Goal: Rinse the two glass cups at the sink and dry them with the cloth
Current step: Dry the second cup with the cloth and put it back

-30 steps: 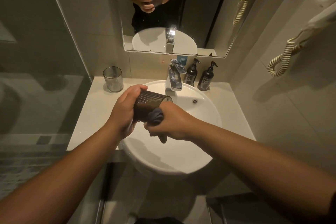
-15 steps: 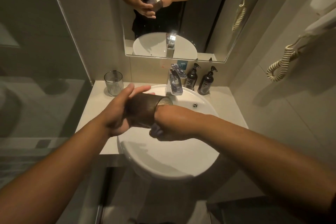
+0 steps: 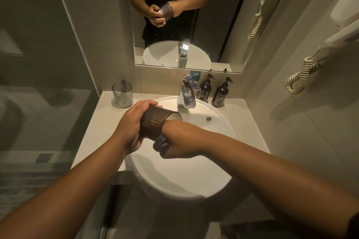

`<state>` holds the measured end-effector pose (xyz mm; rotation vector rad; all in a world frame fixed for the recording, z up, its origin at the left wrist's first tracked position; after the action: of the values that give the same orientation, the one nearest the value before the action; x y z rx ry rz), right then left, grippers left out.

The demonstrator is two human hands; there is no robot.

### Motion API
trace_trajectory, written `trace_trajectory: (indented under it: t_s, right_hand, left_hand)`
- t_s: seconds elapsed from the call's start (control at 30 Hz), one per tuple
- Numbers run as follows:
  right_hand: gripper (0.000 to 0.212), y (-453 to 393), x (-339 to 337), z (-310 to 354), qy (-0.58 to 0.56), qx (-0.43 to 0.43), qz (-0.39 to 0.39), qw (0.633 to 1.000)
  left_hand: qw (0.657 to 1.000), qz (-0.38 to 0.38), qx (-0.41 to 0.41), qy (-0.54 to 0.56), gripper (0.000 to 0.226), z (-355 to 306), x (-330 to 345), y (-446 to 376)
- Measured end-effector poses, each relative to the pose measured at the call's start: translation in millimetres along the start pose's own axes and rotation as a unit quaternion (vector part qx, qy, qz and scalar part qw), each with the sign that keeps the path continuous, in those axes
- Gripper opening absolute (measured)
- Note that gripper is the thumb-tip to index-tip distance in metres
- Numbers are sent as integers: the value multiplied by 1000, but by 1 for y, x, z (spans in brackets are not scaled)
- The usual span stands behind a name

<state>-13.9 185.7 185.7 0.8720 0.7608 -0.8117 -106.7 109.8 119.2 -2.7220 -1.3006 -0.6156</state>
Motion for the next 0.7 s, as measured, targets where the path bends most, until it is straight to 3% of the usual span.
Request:
trace_trajectory:
  t_s: [0.17, 0.23, 0.33, 0.37, 0.4, 0.43, 0.5, 0.53, 0.6, 0.7]
  right_hand:
    - [9, 2, -11, -6, -266, 18, -54, 962]
    - [14, 1, -15, -9, -376, 1, -84, 923]
    - [32, 0, -14, -9, -555, -19, -105, 825]
    - [31, 0, -12, -10, -571, -18, -106, 814]
    - [27, 2, -14, -9, -547, -12, -106, 830]
    - [19, 5, -19, -9, -474, -2, -106, 874]
    - [23, 8, -30, -5, -212, 5, -75, 974]
    - [32, 7, -31, -2, -75, -8, -40, 996]
    - [28, 6, -23, 8, 113, -39, 20, 993]
    - [17, 4, -11, 13, 200, -57, 29, 978]
  left_hand:
    - [997, 2, 70, 14, 25, -14, -1, -1]
    - [995, -3, 95, 13, 26, -16, -2, 0]
    - [994, -6, 112, -6, 28, -19, -2, 2]
    - [994, 1, 106, -4, 30, -19, -2, 2]
    - [996, 13, 86, 4, 33, -17, -3, 3]
    - [998, 30, 52, 15, 36, -12, -3, 3]
    - [996, 70, -46, 35, 42, -1, -2, 5]
    - [991, 87, -92, 48, 46, 4, -1, 7]
    - [982, 107, -139, 69, 61, 8, -1, 7]
    - [983, 76, -154, 59, 64, 7, -1, 4]
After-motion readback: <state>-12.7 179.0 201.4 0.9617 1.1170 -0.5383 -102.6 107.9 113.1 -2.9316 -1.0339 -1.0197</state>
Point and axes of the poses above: each hand's wrist, its own y-axis away from the middle knuckle, its own x-axis out of the palm, z = x × y, the point moved 6 cm from there along -y, towards the middle knuckle, and after that the axes turned 9 degrees about z, right-handed, at the moved point
